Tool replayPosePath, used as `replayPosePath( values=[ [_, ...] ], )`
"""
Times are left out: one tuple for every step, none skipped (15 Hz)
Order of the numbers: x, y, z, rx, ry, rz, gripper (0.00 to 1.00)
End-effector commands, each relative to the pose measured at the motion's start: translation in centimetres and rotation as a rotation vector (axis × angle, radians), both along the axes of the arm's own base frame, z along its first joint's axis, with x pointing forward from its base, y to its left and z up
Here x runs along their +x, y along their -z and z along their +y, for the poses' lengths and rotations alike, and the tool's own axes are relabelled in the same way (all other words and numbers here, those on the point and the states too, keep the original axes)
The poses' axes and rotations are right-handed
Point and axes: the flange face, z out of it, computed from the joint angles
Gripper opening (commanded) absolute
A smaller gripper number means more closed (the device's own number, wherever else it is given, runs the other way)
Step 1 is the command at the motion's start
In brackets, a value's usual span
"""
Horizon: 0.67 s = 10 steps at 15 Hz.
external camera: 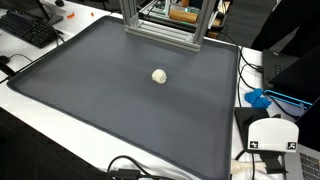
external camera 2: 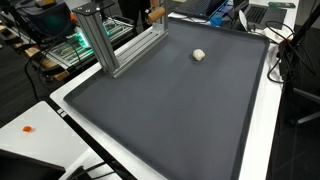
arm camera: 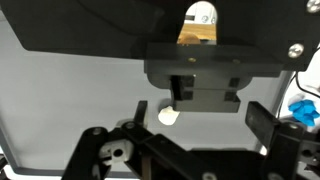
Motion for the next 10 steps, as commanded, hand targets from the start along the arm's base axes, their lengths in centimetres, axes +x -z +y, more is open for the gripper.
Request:
replayPosePath(
  values=[
    [-0.18, 0.19, -0.2, -0.014, 0.016, 0.048, 1.0],
    [-0.26, 0.29, -0.24, -0.017, 0.016, 0.058, 1.0],
    [-0.34, 0.37, -0.26, -0.014, 0.016, 0.07, 1.0],
    [-0.39, 0.43, -0.3, -0.014, 0.016, 0.08, 1.0],
    [-0.41, 0.48, -0.34, -0.013, 0.016, 0.086, 1.0],
    [-0.46, 0.5, -0.35, -0.01, 0.014, 0.094, 1.0],
    [-0.47, 0.53, -0.35, -0.008, 0.014, 0.097, 1.0],
    [-0.51, 0.54, -0.35, -0.006, 0.013, 0.102, 1.0],
    [-0.5, 0.54, -0.31, -0.003, 0.012, 0.101, 1.0],
    [-0.5, 0.56, -0.26, 0.0, 0.009, 0.104, 1.0]
  ],
)
